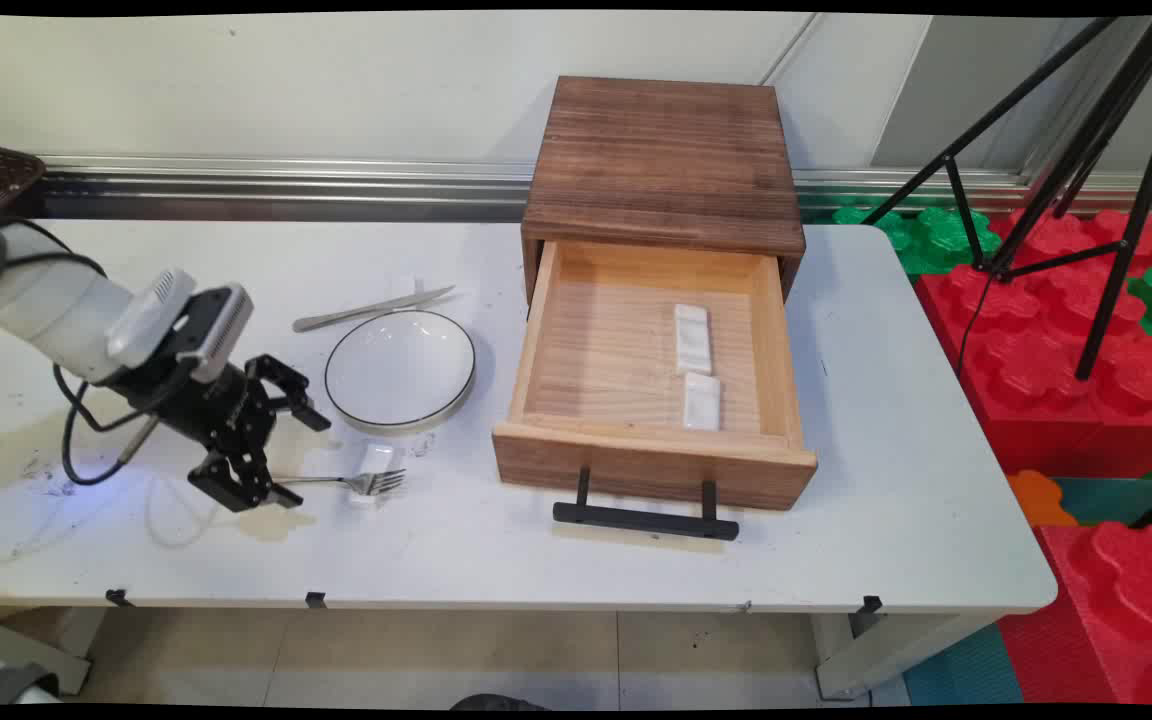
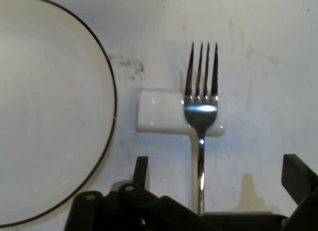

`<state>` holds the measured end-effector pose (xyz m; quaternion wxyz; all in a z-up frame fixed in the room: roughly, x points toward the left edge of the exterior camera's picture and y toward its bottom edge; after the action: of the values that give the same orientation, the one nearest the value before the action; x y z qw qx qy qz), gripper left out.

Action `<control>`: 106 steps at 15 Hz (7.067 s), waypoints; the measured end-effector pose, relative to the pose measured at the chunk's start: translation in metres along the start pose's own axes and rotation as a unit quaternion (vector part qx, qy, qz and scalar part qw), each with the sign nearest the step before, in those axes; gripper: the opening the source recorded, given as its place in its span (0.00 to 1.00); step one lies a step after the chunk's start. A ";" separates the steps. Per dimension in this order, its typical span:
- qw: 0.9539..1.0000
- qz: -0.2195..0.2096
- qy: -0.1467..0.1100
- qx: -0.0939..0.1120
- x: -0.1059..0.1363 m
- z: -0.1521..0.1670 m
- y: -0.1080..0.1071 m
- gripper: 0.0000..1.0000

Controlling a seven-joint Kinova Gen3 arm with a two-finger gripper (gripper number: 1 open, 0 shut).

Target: Pick up the knife from the left of the white plate, then place the picked object into the drawer

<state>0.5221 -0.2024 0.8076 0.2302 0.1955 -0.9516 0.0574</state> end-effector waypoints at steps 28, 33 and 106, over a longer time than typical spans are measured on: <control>0.988 -0.067 0.103 0.092 0.051 -0.103 -0.082 1.00; 0.987 -0.083 0.080 0.108 0.031 -0.093 -0.092 1.00; 0.986 -0.086 0.052 0.134 -0.011 -0.058 -0.175 0.00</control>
<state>0.6251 -0.3469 0.8575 0.2555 0.3027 -0.9014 0.1748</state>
